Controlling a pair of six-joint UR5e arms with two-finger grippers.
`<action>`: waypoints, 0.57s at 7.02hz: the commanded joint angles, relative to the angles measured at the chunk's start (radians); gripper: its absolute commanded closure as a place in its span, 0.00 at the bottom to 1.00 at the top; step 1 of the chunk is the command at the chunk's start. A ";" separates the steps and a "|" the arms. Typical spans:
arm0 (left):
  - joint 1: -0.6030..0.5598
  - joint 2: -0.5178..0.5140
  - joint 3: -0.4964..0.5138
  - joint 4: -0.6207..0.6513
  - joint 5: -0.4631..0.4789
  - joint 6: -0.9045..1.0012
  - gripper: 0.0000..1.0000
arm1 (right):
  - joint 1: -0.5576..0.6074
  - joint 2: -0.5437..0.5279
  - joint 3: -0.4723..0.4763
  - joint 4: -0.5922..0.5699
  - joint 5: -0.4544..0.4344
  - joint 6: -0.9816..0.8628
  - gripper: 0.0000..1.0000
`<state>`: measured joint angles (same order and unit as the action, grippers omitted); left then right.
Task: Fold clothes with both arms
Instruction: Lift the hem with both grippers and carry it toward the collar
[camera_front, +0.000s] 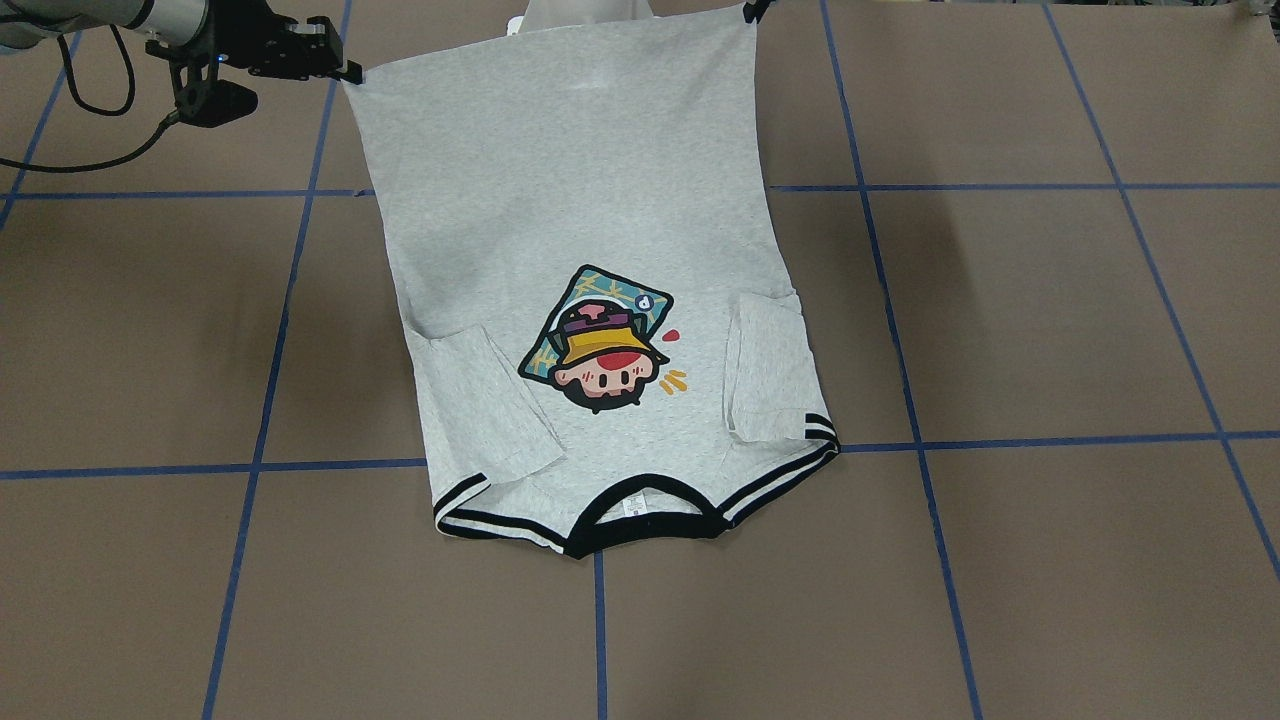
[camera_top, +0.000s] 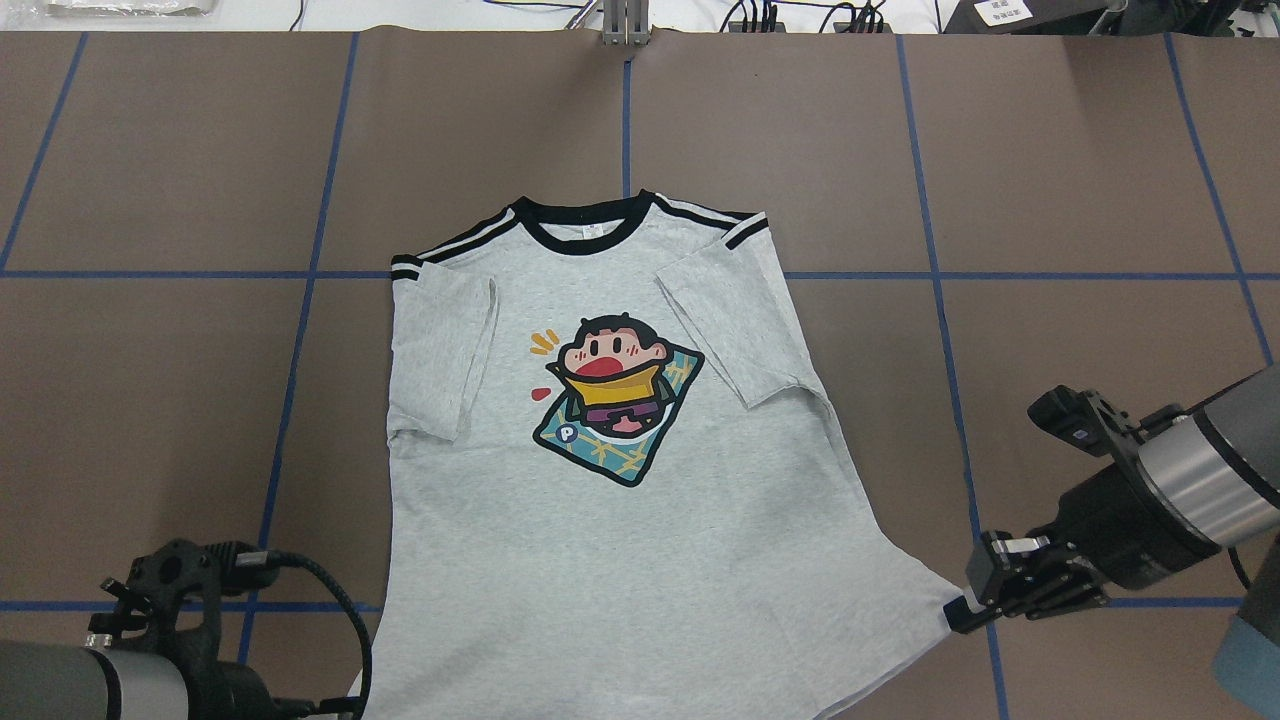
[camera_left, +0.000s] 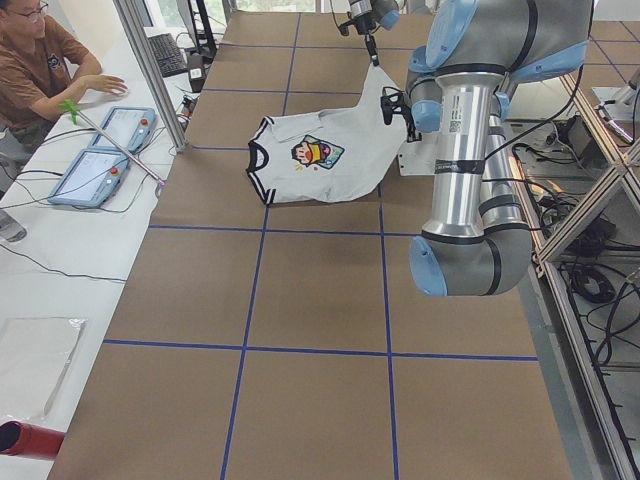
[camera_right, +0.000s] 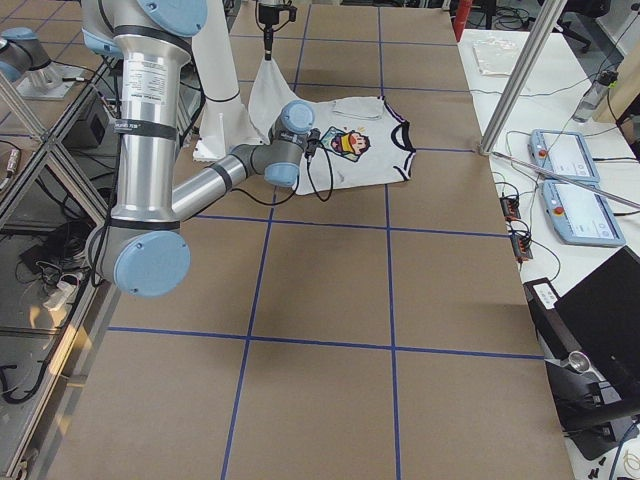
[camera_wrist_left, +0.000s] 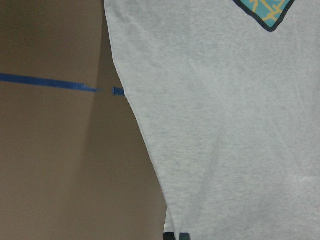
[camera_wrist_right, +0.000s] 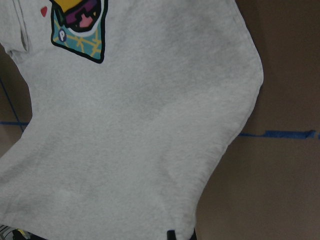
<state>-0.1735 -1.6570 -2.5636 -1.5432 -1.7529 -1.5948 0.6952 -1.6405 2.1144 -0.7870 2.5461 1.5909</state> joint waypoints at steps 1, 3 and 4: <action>-0.157 -0.013 0.019 0.002 -0.045 0.127 1.00 | 0.090 0.107 -0.101 0.000 -0.004 0.000 1.00; -0.402 -0.134 0.176 0.002 -0.204 0.195 1.00 | 0.183 0.195 -0.203 0.000 -0.006 -0.002 1.00; -0.431 -0.144 0.245 -0.001 -0.204 0.220 1.00 | 0.216 0.250 -0.271 -0.003 -0.006 -0.003 1.00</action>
<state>-0.5312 -1.7622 -2.4083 -1.5427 -1.9288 -1.4137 0.8682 -1.4515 1.9195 -0.7876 2.5416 1.5893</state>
